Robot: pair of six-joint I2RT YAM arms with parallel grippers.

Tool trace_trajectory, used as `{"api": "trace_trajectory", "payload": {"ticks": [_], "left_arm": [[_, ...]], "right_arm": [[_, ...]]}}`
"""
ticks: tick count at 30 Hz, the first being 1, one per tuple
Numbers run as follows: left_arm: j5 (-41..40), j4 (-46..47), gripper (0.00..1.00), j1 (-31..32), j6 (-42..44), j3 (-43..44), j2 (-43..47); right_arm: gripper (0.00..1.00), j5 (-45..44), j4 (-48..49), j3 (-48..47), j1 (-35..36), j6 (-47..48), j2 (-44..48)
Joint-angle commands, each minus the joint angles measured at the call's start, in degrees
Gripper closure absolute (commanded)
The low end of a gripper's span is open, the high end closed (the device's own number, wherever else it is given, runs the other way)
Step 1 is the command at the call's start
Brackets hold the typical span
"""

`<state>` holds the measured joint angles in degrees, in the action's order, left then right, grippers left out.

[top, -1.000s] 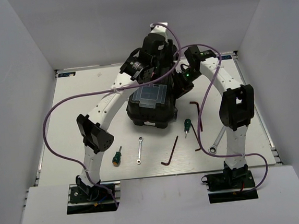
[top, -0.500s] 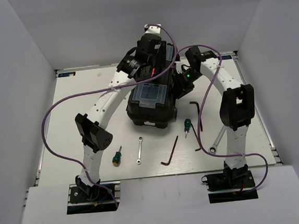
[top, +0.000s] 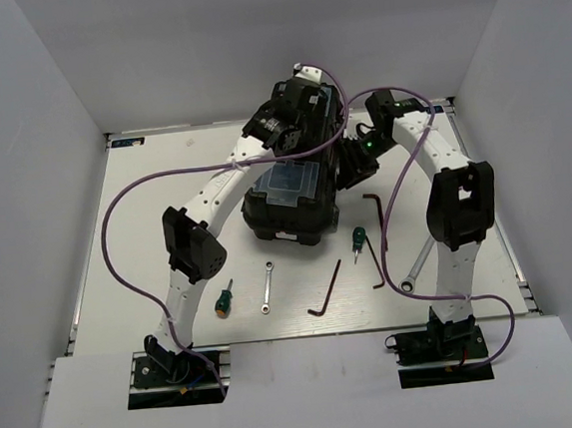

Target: Sort the tools into containers

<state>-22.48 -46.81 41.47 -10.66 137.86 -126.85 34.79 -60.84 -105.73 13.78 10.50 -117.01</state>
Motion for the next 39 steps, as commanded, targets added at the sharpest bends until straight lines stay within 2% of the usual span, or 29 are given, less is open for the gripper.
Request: {"api": "trace_trajectory", "payload": {"ticks": [1, 4, 7, 8, 11, 12, 15, 17, 20, 23, 28, 36, 39], "left_arm": [[-0.89, -0.21, 0.28, 0.19, 2.3, 2.06, 0.02], [-4.58, -0.21, 0.29, 0.71, 3.79, 2.06, -1.03], [-7.83, -0.21, 0.42, 0.71, 4.33, 2.06, -1.03], [-8.45, -0.21, 0.53, 0.71, 4.33, 2.06, -1.03], [-9.51, -0.21, 0.69, 0.71, 4.33, 2.06, -1.03], [-9.51, -0.21, 0.8, 0.71, 4.33, 1.54, -1.03], [-9.51, -0.21, 0.94, 0.71, 4.33, 2.23, -1.03], [-8.82, -0.21, 0.99, 0.71, 4.33, 3.19, -0.51], [-7.06, 1.71, 1.0, 0.71, 1.61, 4.43, 2.55], [-3.19, 3.12, 1.0, -0.77, -4.71, 4.43, 5.72], [2.96, 5.23, 1.0, -3.85, -13.93, 0.74, 12.14], [6.65, 7.43, 1.0, -9.83, -22.3, -3.65, 16.98], [9.63, 6.82, 1.0, -12.2, -26.15, -6.63, 18.56]], "right_arm": [[0.58, 1.95, 0.46, 1.49, -1.3, 0.04, 3.63], [0.58, 2.57, 0.55, 2.46, -2.26, 0.05, 4.42], [0.58, 2.92, 0.46, 4.3, -2.97, -0.04, 5.3], [0.58, 2.92, 0.81, 4.66, -3.06, 0.13, 5.74], [0.58, 3.27, 0.64, 5.27, -3.58, 0.05, 6.09], [0.58, 3.62, 0.81, 5.19, -3.93, 0.04, 6.09], [0.58, 3.8, 0.81, 5.45, -4.02, -0.04, 6.27], [0.58, 3.8, 0.81, 5.36, -4.2, -0.31, 6.18], [0.55, 3.8, 1.16, 5.36, -4.11, -0.22, 6.27], [0.52, 3.8, 1.77, 4.66, -4.2, -0.22, 6.09], [0.43, 3.8, 1.6, 2.99, -4.29, -1.1, 5.57], [0.43, 3.01, 4.94, 3.87, -5.78, -5.75, 6.09], [0.46, 2.74, 6.52, 3.69, -6.48, -8.74, 6.09]]}}
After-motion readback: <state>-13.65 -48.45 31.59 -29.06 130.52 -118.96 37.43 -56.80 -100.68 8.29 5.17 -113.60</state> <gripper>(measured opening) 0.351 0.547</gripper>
